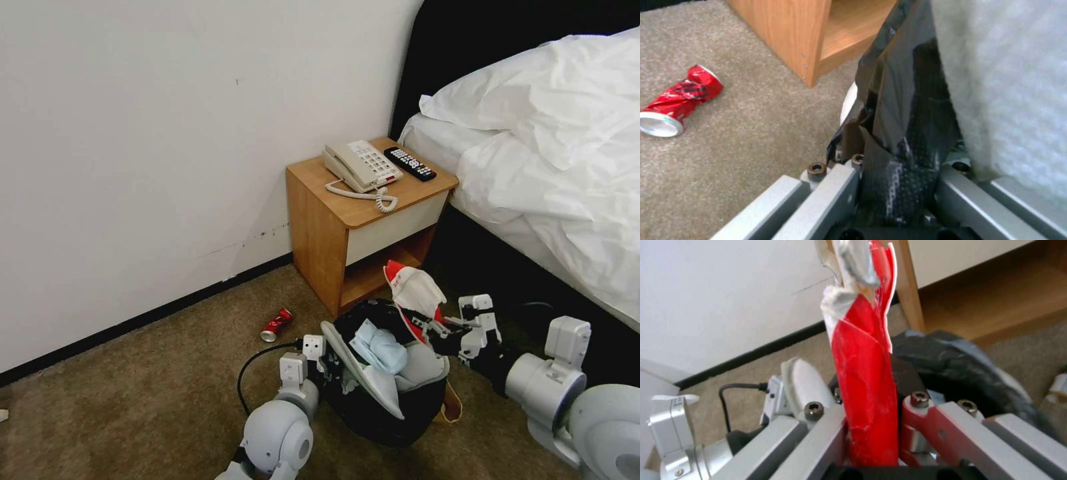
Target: Pick up the trash bin, then pick up the garbage from the floor and place it into the trash bin.
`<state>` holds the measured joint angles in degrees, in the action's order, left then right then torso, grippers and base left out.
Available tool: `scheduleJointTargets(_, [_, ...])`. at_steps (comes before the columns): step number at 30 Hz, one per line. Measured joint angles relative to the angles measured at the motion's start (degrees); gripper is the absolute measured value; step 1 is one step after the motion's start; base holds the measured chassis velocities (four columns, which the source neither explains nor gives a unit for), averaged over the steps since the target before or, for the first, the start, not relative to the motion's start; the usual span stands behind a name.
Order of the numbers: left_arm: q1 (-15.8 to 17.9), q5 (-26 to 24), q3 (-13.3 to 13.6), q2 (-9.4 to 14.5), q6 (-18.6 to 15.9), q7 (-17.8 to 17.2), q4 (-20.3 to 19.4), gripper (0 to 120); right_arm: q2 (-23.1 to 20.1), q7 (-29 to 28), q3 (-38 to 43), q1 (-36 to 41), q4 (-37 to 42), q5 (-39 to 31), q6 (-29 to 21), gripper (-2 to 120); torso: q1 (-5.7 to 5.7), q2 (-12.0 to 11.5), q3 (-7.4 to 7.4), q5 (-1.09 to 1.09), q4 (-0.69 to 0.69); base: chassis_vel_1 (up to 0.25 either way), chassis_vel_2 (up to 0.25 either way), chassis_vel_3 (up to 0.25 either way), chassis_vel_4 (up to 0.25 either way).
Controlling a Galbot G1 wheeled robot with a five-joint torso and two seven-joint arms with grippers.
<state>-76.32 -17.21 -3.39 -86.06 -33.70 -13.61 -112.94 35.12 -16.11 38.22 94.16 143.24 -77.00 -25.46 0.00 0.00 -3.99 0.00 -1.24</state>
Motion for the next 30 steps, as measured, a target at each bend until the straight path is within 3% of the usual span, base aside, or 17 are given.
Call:
scheduleJointTargets(23, [0.5, 2.4, 0.4, -2.0, 0.0, 1.3, 0.4, 0, 2.3, -0.3, -8.7, -1.4, 0.0, 1.8, 0.2, 2, 0.00, 0.0, 0.00, 0.07, 0.00, 0.000, 0.000, 0.000, 0.000])
scheduleJointTargets(30, [0.7, 1.9, 0.4, -1.4, 0.2, 1.4, 0.2, 0, 3.5, -0.2, -11.9, -3.1, -0.2, 1.7, 0.5, 2, 0.00, 0.0, 0.00, -0.10, 0.02, 0.000, 0.000, 0.000, 0.000])
